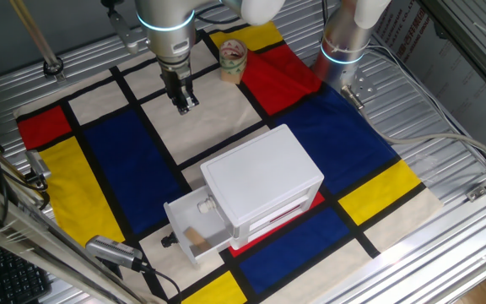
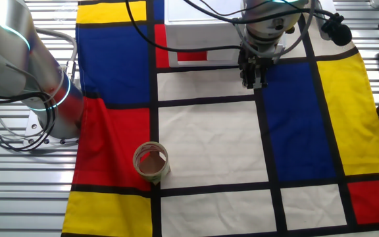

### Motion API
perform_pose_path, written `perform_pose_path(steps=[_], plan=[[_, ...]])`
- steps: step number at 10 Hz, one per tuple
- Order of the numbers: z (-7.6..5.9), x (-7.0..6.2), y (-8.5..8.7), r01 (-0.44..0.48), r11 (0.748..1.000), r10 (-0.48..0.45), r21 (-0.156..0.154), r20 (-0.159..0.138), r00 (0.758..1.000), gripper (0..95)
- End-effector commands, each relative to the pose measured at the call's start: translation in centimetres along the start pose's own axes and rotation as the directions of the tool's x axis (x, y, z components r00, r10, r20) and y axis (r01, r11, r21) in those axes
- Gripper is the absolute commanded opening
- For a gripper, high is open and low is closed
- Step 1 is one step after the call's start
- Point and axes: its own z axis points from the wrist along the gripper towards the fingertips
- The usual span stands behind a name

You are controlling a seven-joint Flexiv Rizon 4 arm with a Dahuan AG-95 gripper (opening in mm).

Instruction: Grasp the handle and close the drawer

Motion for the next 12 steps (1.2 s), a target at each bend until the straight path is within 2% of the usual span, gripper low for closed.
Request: perform_pose_path(steps=[1, 12], plan=[[-0.09, 0.10, 0.01, -0.003, 1.000, 0.003, -0.002, -0.002, 1.000, 0.0], [-0.06, 0.17, 0.00, -0.013, 1.000, 0.013, -0.012, 0.002, 1.000, 0.0]])
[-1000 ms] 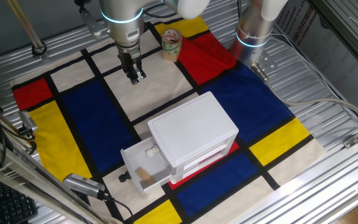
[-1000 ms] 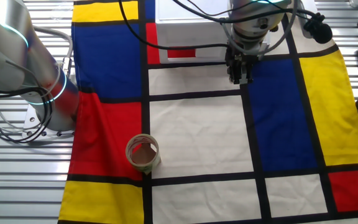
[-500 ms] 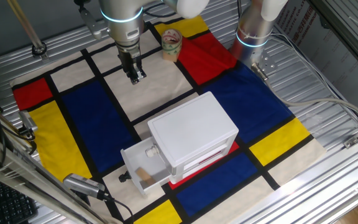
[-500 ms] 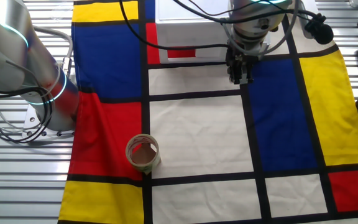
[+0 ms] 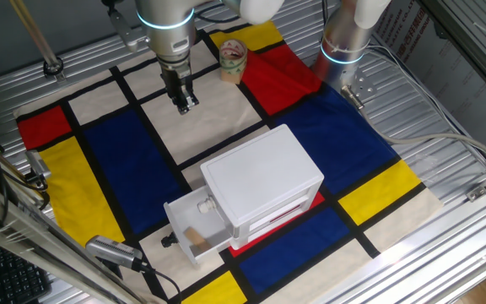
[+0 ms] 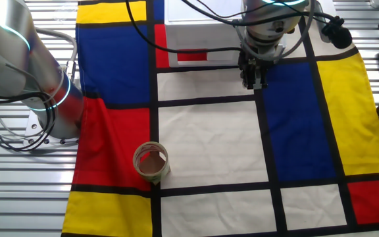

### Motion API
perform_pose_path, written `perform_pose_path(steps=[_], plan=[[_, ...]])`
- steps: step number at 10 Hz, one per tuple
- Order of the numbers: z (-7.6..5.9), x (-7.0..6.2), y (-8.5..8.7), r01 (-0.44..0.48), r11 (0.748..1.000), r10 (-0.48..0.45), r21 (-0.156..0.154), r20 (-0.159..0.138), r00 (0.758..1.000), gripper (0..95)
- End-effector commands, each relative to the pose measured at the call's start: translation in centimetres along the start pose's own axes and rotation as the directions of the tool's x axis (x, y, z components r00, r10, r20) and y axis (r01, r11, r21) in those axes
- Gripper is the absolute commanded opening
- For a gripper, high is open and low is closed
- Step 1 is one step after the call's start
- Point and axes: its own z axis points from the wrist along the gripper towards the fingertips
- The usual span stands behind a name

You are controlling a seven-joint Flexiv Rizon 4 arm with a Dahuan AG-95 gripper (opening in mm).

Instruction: Grasp the handle and close the drawer

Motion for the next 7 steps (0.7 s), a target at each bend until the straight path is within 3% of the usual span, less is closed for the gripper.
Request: perform_pose_path(steps=[1, 3, 4, 5, 7], plan=[[0.0, 0.0, 0.0, -0.002, 1.000, 0.002, 0.001, 0.000, 1.000, 0.0], [0.8, -0.9, -0.3, 0.007, 1.000, -0.007, 0.005, 0.004, 1.000, 0.0], [1.6, -2.0, -0.6, 0.011, 1.000, -0.011, 0.005, 0.006, 1.000, 0.0], [3.0, -4.4, -0.9, 0.016, 1.000, -0.016, 0.005, 0.005, 1.000, 0.0], [4.2, -8.2, -0.7, 0.015, 1.000, -0.015, 0.003, 0.000, 1.000, 0.0]])
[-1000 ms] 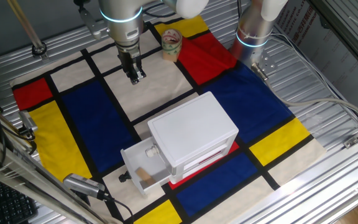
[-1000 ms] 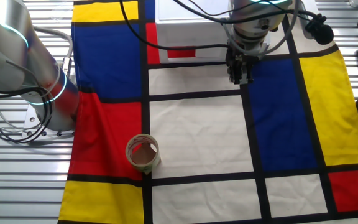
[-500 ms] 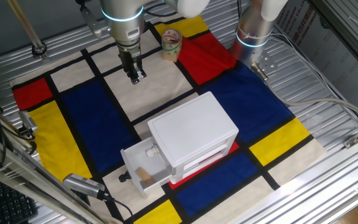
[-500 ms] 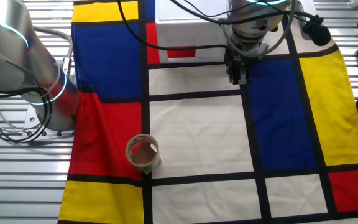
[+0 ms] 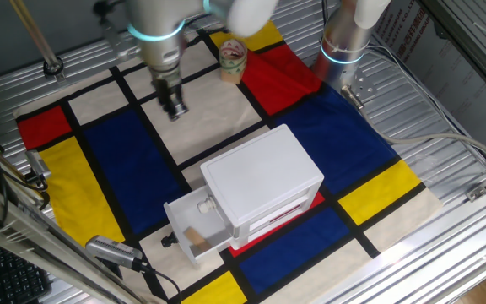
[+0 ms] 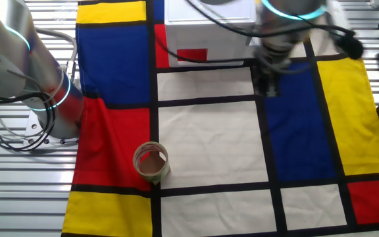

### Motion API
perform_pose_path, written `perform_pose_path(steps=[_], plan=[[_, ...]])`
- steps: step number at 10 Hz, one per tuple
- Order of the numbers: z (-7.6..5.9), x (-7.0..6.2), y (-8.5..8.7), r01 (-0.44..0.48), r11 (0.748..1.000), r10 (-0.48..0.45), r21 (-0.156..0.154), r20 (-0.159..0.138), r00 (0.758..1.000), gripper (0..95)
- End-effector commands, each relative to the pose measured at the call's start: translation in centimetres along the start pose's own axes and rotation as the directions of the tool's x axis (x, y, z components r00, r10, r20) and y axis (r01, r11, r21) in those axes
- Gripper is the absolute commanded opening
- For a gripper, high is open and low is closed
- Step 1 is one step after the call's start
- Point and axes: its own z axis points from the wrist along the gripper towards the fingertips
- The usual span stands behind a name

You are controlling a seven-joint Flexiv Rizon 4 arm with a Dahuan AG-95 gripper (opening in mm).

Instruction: Grasp the handle and close the drawer

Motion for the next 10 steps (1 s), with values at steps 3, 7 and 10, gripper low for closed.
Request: perform_pose_path(steps=[3, 7, 10], plan=[[1.1, -8.2, 1.4, -0.010, 1.000, 0.010, -0.008, -0.020, 1.000, 0.0], [1.2, -14.3, 6.1, -0.041, 0.999, 0.040, -0.004, -0.042, 0.998, 0.0], [2.6, -15.5, 11.4, -0.074, 0.997, 0.074, 0.000, -0.043, 0.996, 0.0]])
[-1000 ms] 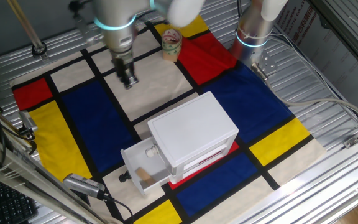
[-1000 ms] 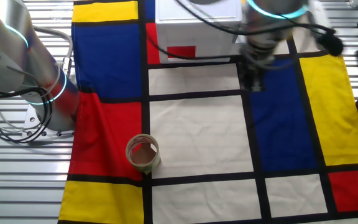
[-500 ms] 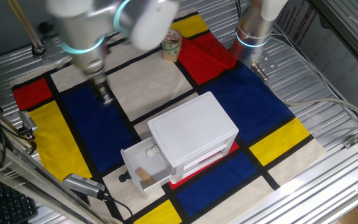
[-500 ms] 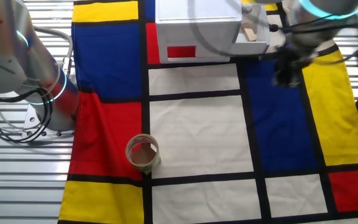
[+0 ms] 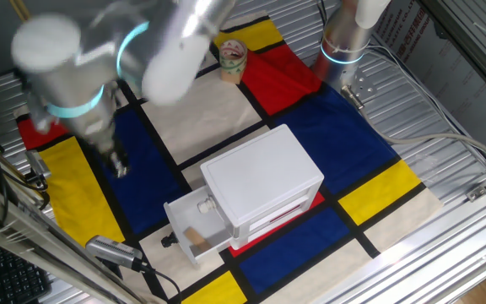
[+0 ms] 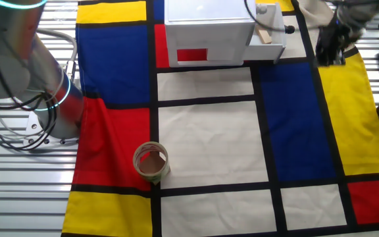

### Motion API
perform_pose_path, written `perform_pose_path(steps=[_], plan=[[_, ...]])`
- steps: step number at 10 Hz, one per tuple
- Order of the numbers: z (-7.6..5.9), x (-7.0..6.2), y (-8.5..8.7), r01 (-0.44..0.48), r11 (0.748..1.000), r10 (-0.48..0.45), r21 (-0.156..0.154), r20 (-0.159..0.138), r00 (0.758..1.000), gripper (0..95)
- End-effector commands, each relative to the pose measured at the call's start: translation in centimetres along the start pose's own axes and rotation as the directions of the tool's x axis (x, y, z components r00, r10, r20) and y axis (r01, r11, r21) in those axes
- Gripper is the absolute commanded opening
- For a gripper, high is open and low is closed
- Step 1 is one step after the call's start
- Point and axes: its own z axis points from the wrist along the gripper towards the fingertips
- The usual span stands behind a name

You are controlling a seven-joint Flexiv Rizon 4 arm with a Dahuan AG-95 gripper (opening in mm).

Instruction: Grasp the handle and close the drawer

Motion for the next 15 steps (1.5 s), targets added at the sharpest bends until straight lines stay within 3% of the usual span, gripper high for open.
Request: perform_pose_path(steps=[1, 5, 10, 15], plan=[[0.1, -0.3, 3.0, -0.013, 1.000, 0.013, 0.002, 0.002, 1.000, 0.0], [-0.3, -0.4, 6.3, -0.039, 0.999, 0.039, -0.002, 0.018, 0.999, 0.0], [-0.3, -0.1, 7.7, -0.046, 0.999, 0.046, 0.003, 0.041, 0.998, 0.0], [-0.3, 0.2, 9.0, -0.055, 0.998, 0.055, 0.001, 0.044, 0.998, 0.0]])
